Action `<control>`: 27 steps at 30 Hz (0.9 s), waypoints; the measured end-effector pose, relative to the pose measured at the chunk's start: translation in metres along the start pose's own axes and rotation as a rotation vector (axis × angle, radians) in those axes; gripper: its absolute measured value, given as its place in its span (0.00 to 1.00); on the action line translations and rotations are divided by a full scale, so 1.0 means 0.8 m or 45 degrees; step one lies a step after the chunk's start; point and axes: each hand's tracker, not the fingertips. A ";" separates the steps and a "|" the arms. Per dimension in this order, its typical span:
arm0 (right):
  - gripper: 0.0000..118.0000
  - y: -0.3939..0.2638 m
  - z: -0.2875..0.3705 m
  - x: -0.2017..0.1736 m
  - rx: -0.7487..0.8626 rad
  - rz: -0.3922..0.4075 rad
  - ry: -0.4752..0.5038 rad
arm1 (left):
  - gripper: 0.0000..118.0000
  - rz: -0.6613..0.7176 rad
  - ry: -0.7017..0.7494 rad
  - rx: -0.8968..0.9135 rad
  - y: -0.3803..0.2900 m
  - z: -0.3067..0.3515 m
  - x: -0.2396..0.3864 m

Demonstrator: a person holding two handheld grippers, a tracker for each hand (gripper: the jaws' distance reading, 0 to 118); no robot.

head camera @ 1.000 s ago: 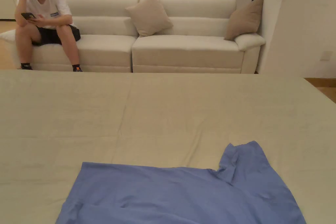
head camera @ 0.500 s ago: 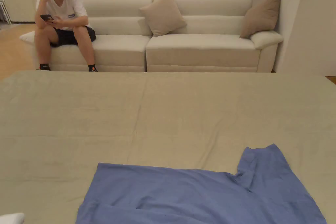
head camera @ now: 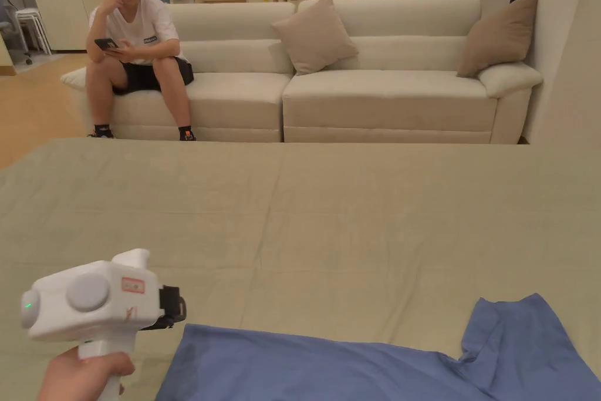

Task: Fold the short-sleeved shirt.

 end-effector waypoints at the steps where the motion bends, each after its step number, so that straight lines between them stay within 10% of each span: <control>1: 0.00 -0.002 -0.001 0.004 -0.028 -0.009 0.023 | 0.00 -0.038 0.014 -0.055 0.005 -0.017 0.000; 2: 0.00 -0.005 -0.002 0.006 -0.052 -0.036 0.030 | 0.09 -0.053 0.023 -0.126 0.011 -0.039 -0.001; 4: 0.00 -0.019 -0.003 0.018 -0.103 -0.110 0.036 | 0.82 -0.065 0.164 -0.169 0.012 -0.070 -0.005; 5: 0.00 -0.023 -0.002 0.020 -0.114 -0.110 0.024 | 0.98 -0.044 0.199 -0.224 0.009 -0.086 -0.010; 10: 0.00 -0.041 -0.008 0.035 -0.177 -0.105 -0.035 | 0.91 -0.117 0.258 -0.269 -0.017 -0.110 -0.008; 13: 0.00 -0.046 -0.020 0.041 -0.198 -0.108 -0.039 | 0.49 -0.150 0.177 -0.277 -0.031 -0.108 0.007; 17: 0.00 -0.044 -0.051 0.043 -0.217 -0.090 -0.027 | 0.36 -0.285 0.184 -0.252 -0.032 -0.113 0.008; 19: 0.00 -0.038 -0.075 0.046 -0.211 -0.119 0.016 | 0.08 -0.254 0.128 -0.221 -0.031 -0.108 0.012; 26: 0.03 0.035 -0.208 0.071 -0.154 -0.236 0.076 | 0.03 -0.250 0.081 -0.133 -0.037 -0.053 0.044; 27: 0.27 0.050 -0.230 0.069 -0.192 -0.165 0.062 | 0.03 -0.230 0.073 -0.099 -0.040 -0.043 0.049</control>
